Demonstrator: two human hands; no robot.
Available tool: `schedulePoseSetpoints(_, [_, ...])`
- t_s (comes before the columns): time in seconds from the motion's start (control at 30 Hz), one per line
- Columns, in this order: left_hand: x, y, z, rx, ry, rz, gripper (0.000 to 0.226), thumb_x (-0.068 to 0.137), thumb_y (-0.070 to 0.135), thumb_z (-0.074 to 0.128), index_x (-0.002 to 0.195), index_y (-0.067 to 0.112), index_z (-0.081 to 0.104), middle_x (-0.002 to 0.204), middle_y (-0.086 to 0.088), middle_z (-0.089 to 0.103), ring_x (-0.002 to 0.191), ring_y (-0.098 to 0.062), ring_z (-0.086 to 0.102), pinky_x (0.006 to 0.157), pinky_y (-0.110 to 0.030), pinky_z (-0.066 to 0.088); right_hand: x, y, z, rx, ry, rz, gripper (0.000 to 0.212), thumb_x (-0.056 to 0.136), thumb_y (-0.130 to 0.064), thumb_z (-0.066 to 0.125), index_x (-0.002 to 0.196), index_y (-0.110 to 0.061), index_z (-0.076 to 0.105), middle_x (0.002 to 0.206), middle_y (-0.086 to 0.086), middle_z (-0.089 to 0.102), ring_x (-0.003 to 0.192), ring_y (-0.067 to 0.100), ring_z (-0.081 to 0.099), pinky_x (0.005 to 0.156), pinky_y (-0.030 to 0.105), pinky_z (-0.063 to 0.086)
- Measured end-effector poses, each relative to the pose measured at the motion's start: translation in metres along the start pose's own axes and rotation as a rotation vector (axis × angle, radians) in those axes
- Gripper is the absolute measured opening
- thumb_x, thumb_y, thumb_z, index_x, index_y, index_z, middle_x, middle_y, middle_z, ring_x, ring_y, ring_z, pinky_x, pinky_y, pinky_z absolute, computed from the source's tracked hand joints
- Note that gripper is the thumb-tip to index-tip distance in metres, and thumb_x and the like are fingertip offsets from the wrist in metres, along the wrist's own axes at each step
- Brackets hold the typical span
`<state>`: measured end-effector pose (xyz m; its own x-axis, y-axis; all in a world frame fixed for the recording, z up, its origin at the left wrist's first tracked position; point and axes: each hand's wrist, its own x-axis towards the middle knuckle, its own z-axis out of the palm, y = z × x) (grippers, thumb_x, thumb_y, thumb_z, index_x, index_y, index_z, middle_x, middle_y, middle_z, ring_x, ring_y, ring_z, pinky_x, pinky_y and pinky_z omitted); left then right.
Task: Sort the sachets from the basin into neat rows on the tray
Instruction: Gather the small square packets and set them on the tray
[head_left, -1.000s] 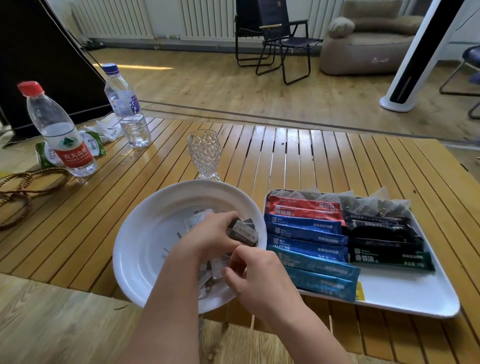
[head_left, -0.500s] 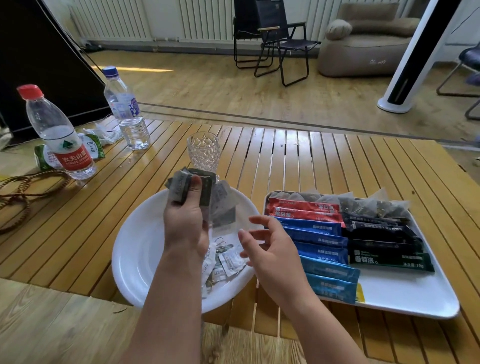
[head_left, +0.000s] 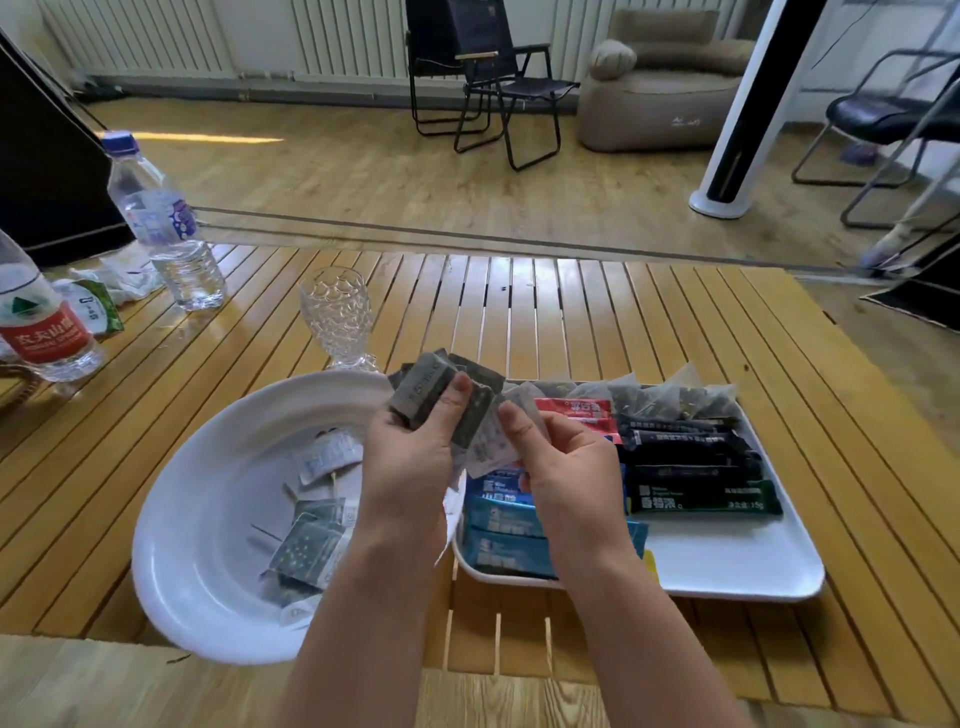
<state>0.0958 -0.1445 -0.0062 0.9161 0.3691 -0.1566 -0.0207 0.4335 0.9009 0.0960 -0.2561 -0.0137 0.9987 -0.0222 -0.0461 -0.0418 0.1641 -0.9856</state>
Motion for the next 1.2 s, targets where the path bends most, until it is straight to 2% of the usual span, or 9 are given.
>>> schedulePoseSetpoints(0.2, [-0.001,0.000,0.001,-0.113,0.124,0.008,0.010,0.087,0.021,0.064,0.094,0.026,0.059,0.078,0.006,0.075,0.086,-0.013,0.070,0.069,-0.029,0.054,0.008,-0.014,-0.045,0.010,0.172,0.023,0.008,0.081,-0.034,0.069,0.084,-0.026,0.067,0.084,-0.002,0.072,0.086,0.013,0.067,0.061,0.021,0.054])
schedulePoseSetpoints(0.3, [0.000,0.000,0.004,-0.115,0.140,0.030,0.011,0.089,0.021,0.063,0.092,0.030,0.058,0.085,0.005,0.073,0.091,-0.015,0.068,0.075,-0.031,0.053,0.011,-0.020,-0.088,-0.034,0.274,0.056,0.009,0.086,-0.021,0.069,0.082,-0.024,0.062,0.088,0.005,0.068,0.088,0.021,0.066,0.064,0.034,0.053])
schedulePoseSetpoints(0.4, [0.004,-0.004,0.007,-0.104,0.151,0.035,0.012,0.088,0.022,0.063,0.095,0.030,0.057,0.094,0.002,0.071,0.095,-0.015,0.067,0.080,-0.033,0.053,0.009,-0.024,-0.129,-0.261,0.330,0.135,0.021,0.087,-0.010,0.065,0.070,-0.020,0.059,0.090,0.010,0.066,0.081,0.025,0.057,0.060,0.033,0.045])
schedulePoseSetpoints(0.53, [0.008,-0.006,0.011,-0.090,0.152,0.032,0.012,0.089,0.022,0.063,0.097,0.028,0.056,0.093,0.003,0.071,0.091,-0.013,0.068,0.080,-0.032,0.054,0.004,-0.022,-0.153,-0.501,0.220,0.281,0.022,0.084,-0.023,0.071,0.081,-0.002,0.064,0.077,0.013,0.066,0.076,0.029,0.059,0.072,0.040,0.049])
schedulePoseSetpoints(0.67, [0.008,-0.009,0.013,-0.078,0.131,0.026,0.012,0.089,0.021,0.064,0.096,0.029,0.058,0.083,0.007,0.074,0.087,-0.011,0.071,0.074,-0.030,0.055,-0.004,-0.021,-0.155,-0.680,0.015,0.468,0.030,0.082,-0.048,0.069,0.085,-0.018,0.071,0.082,-0.002,0.073,0.083,0.011,0.070,0.085,0.035,0.054])
schedulePoseSetpoints(0.73, [0.008,-0.010,0.013,-0.078,0.125,0.026,0.013,0.089,0.021,0.064,0.095,0.030,0.058,0.081,0.008,0.075,0.088,-0.011,0.071,0.072,-0.029,0.055,-0.004,-0.021,-0.156,-0.688,0.007,0.459,0.006,0.086,-0.025,0.071,0.091,-0.020,0.071,0.088,0.000,0.073,0.080,0.009,0.071,0.077,0.028,0.057])
schedulePoseSetpoints(0.83, [0.008,-0.009,0.011,-0.083,0.120,0.022,0.014,0.088,0.021,0.065,0.097,0.028,0.058,0.080,0.008,0.076,0.085,-0.010,0.073,0.071,-0.027,0.056,0.001,-0.012,-0.158,-0.805,0.125,0.422,0.016,0.083,-0.004,0.070,0.089,-0.018,0.066,0.086,0.005,0.071,0.077,0.016,0.070,0.067,0.027,0.057])
schedulePoseSetpoints(0.97, [0.007,-0.008,0.013,-0.104,0.129,0.009,0.014,0.088,0.019,0.065,0.099,0.024,0.058,0.079,0.007,0.076,0.083,-0.009,0.073,0.066,-0.024,0.058,0.007,-0.003,-0.155,-0.936,0.170,0.431,0.019,0.077,-0.010,0.077,0.079,-0.023,0.063,0.086,0.000,0.068,0.085,0.019,0.067,0.078,0.039,0.058])
schedulePoseSetpoints(1.2, [-0.004,-0.008,0.026,-0.109,0.090,-0.041,0.016,0.087,0.020,0.065,0.101,0.019,0.058,0.079,0.002,0.076,0.078,-0.012,0.074,0.055,-0.023,0.056,0.009,0.000,-0.144,-1.071,0.162,0.418,0.021,0.077,-0.020,0.079,0.083,-0.021,0.058,0.082,-0.001,0.061,0.075,0.010,0.056,0.056,0.022,0.045])
